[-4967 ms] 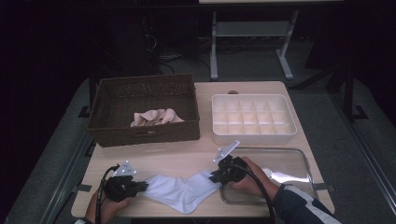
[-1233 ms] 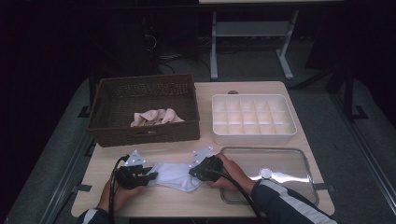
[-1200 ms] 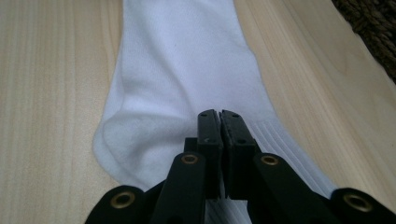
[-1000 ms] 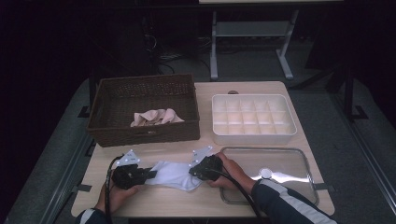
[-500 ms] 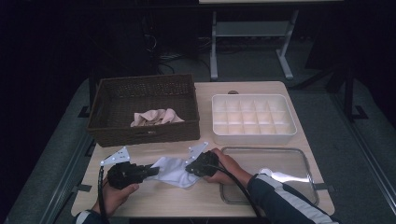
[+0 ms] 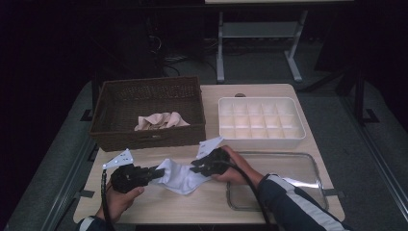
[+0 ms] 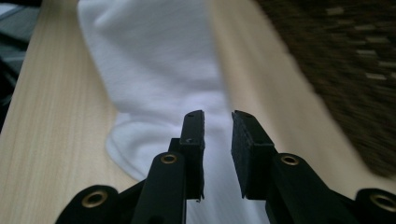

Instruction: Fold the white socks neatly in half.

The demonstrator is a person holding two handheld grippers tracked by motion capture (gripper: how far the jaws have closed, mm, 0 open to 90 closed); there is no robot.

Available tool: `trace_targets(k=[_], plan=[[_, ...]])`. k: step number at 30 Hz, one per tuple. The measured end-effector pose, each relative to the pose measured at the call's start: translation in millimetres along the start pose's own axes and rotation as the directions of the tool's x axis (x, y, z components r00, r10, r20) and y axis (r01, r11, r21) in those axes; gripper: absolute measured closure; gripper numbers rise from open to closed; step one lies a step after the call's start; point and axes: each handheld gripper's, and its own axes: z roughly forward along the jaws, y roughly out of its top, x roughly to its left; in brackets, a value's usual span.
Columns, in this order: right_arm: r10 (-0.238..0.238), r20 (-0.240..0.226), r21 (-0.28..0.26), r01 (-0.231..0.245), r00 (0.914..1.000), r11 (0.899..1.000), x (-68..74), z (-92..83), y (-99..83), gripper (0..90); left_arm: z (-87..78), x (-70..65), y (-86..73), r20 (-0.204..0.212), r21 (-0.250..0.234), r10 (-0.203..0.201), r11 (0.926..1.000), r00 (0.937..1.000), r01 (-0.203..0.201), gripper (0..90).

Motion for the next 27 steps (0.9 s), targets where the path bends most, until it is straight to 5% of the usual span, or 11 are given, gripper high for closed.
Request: trace_targets(k=[1, 2, 6, 8, 13, 14, 27], plan=[[0.000, 0.000, 0.000, 0.000, 1.0000, 1.000, 0.0, 0.0, 0.0, 74.0, 0.0, 0.0, 0.0, 0.000, 0.000, 0.000, 1.0000, 1.0000, 0.000, 79.4], [0.046, 0.063, 0.022, -0.048, 0.9969, 0.999, -6.8, -19.2, -4.5, 73.9, -0.4, 0.0, -0.1, -0.002, -0.002, -0.007, 1.0000, 1.0000, 0.007, 79.4], [0.113, 0.094, 0.091, -0.121, 0.9892, 0.988, -11.8, -28.4, -21.4, 71.8, 0.7, 0.3, 0.9, 0.003, -0.007, -0.016, 0.9998, 0.9999, 0.016, 79.4], [0.090, 0.123, 0.136, -0.106, 0.9884, 0.985, -12.0, -28.6, -29.6, 69.6, 1.9, -1.1, 2.9, 0.006, -0.007, -0.018, 0.9998, 0.9998, 0.019, 79.4], [0.136, 0.121, 0.153, -0.154, 0.9833, 0.976, -13.2, -27.4, -38.9, 68.0, 4.6, -1.6, 4.5, -0.012, -0.005, -0.021, 0.9998, 0.9997, 0.021, 79.1], [0.180, 0.103, 0.144, -0.194, 0.9783, 0.970, -15.7, -22.8, -40.2, 65.9, 5.8, -1.0, 4.8, -0.014, -0.003, -0.017, 0.9999, 0.9998, 0.017, 78.8], [0.116, 0.140, 0.162, -0.138, 0.9834, 0.977, -22.3, -3.0, -35.3, 73.6, 8.7, 0.4, 11.3, -0.018, -0.044, -0.042, 0.9982, 0.9989, 0.041, 78.3]])
